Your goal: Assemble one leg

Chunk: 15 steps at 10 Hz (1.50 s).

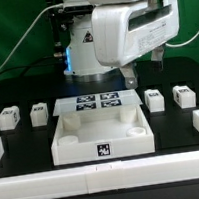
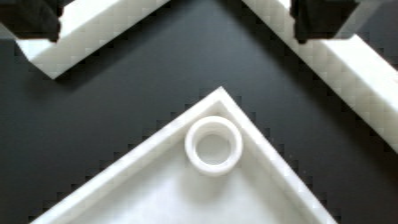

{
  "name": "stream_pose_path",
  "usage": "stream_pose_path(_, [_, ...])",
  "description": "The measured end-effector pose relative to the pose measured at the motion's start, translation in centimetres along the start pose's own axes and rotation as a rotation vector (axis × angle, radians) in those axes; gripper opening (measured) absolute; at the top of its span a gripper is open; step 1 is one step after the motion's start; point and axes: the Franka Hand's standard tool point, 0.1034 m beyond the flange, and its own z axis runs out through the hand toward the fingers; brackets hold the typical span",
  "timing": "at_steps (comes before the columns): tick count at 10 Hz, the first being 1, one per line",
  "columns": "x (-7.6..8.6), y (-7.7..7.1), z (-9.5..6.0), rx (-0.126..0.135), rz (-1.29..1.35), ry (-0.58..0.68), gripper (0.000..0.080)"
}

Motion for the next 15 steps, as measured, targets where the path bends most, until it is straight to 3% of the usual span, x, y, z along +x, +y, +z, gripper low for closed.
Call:
stream_pose_path(10, [-0.1,-0.1,0.1,0.001,-0.001,0.000,0.0650])
stream_pose_path(12, [-1.9,-1.5,1.2,0.002,-0.057,-0.003,0.0650])
stream_pose_path(15, [-6.3,-3.8,3.1,0.014,-0.160,-0.012,0.0650])
